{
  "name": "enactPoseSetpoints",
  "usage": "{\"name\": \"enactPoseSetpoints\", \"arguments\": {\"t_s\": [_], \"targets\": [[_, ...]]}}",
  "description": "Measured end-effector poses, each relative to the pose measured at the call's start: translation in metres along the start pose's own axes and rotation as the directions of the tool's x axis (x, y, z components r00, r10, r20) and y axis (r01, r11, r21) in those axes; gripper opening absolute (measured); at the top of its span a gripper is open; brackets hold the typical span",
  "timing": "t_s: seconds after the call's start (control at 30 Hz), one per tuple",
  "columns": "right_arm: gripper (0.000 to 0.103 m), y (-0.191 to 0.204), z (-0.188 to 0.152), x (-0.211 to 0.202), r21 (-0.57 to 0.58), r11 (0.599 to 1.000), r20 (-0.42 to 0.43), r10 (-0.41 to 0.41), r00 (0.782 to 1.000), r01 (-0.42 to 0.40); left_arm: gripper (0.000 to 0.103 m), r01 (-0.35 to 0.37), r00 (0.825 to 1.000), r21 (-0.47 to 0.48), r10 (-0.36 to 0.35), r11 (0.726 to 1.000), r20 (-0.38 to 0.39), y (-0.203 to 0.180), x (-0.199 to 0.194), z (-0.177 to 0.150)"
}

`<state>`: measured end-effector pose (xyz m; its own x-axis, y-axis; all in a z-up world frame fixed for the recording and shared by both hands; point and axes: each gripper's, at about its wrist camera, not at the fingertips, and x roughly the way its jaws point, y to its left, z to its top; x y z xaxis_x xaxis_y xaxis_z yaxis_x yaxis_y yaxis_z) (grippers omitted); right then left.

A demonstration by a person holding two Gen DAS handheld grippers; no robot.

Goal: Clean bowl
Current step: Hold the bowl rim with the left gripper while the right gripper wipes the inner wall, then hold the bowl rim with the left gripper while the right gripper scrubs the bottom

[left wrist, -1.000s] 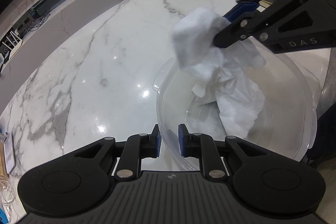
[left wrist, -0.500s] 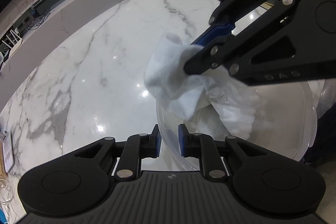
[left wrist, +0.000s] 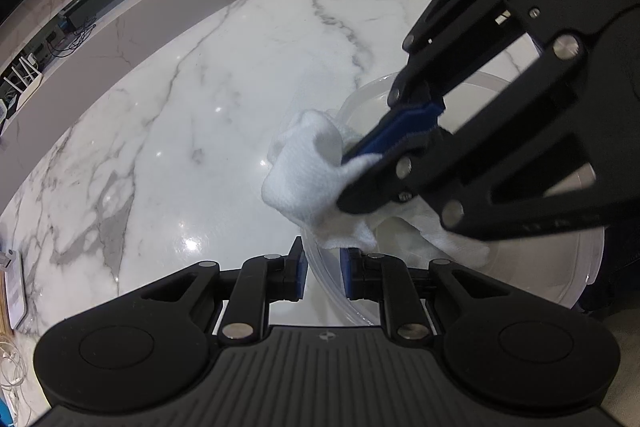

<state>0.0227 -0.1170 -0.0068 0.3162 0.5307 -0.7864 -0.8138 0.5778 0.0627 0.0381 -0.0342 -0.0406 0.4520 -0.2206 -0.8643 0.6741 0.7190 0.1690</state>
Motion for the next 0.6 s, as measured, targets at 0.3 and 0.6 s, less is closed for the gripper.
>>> {"name": "enactPoseSetpoints", "arguments": {"t_s": [0.3, 0.6], "targets": [[0.009, 0.0067, -0.0013, 0.0000, -0.025, 0.999, -0.017, 0.047, 0.999, -0.048, 0.016, 0.002, 1.000, 0.002, -0.002, 1.000, 0.000, -0.0014, 0.0005, -0.0020], [0.009, 0.0072, -0.0006, 0.0023, -0.023, 0.999, -0.018, 0.026, 1.000, -0.026, 0.016, 0.001, 1.000, 0.003, -0.001, 1.000, 0.001, -0.0039, 0.0016, -0.0023]]}}
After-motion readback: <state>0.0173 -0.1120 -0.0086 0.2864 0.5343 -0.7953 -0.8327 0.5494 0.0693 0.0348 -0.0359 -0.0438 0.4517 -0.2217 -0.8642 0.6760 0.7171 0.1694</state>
